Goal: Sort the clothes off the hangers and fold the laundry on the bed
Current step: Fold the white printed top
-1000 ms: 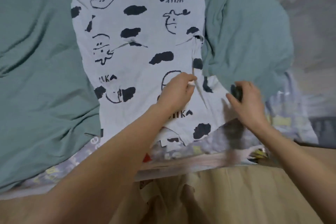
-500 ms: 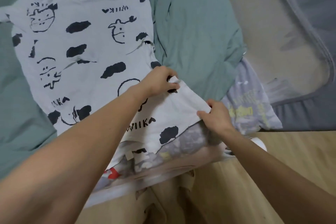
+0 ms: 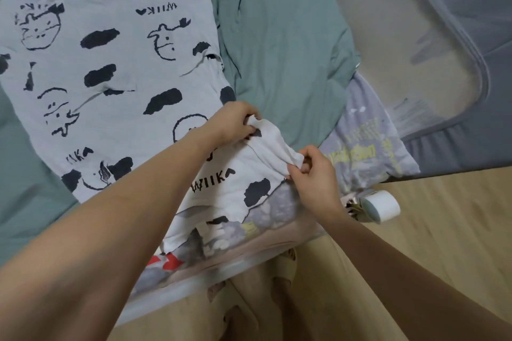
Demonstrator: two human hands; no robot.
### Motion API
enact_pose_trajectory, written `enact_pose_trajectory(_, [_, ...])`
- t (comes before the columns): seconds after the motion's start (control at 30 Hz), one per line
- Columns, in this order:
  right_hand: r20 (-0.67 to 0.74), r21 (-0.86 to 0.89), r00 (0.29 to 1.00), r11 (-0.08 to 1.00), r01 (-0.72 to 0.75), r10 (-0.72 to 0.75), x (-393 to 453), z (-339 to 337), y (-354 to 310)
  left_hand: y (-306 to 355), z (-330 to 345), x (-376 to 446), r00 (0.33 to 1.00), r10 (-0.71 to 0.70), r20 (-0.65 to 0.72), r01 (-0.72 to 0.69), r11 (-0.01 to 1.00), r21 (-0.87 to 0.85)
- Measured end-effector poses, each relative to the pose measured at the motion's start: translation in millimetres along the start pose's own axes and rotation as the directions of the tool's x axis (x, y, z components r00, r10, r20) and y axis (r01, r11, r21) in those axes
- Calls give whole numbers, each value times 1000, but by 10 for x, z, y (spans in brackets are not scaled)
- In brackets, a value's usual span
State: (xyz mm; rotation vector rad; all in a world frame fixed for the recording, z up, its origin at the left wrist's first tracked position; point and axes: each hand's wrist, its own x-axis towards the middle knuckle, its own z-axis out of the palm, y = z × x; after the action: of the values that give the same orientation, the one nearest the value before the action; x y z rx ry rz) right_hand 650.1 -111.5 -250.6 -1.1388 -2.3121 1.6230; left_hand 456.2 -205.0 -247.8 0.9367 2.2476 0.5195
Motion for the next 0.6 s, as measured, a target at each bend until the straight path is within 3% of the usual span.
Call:
enact_pose_trajectory(0.13, [-35,-112,984,979,170,-175,-91,67,-5,-50,-79,-113,995,53,-90,-63,993,-102])
enact_pose_trajectory(0.2, [68,-275,926,885,376,-372,-148,105,31,-106,-122,-271,992,39,-122,-66,972,-225])
enact_pose_trajectory(0.27, [247,-405,850,748,527,-465,-185,144,92,-226,-140,-438,991,3,-135,-36,970,-241])
enact_pose_trajectory(0.37, [510,-499,696,486,718,-505,-184,270,168,-480,-122,-652,989,67,-135,-65,998,21])
enact_pose_trajectory(0.4, [550,-493,664,445,748,-506,-175,293,143,-530,-111,-715,979,89,-184,-71,992,105])
enact_pose_trajectory(0.5, [515,-497,683,468,730,-518,-145,330,-8,-539,-25,-821,912,186,-365,-117,972,203])
enact_pose_trajectory(0.53, [490,-516,701,475,713,-519,-131,350,-39,-519,38,-828,909,242,-339,-153,951,269])
enact_pose_trajectory(0.6, [518,-581,724,434,688,-455,-104,399,-18,-546,214,-811,965,235,-115,-168,893,419])
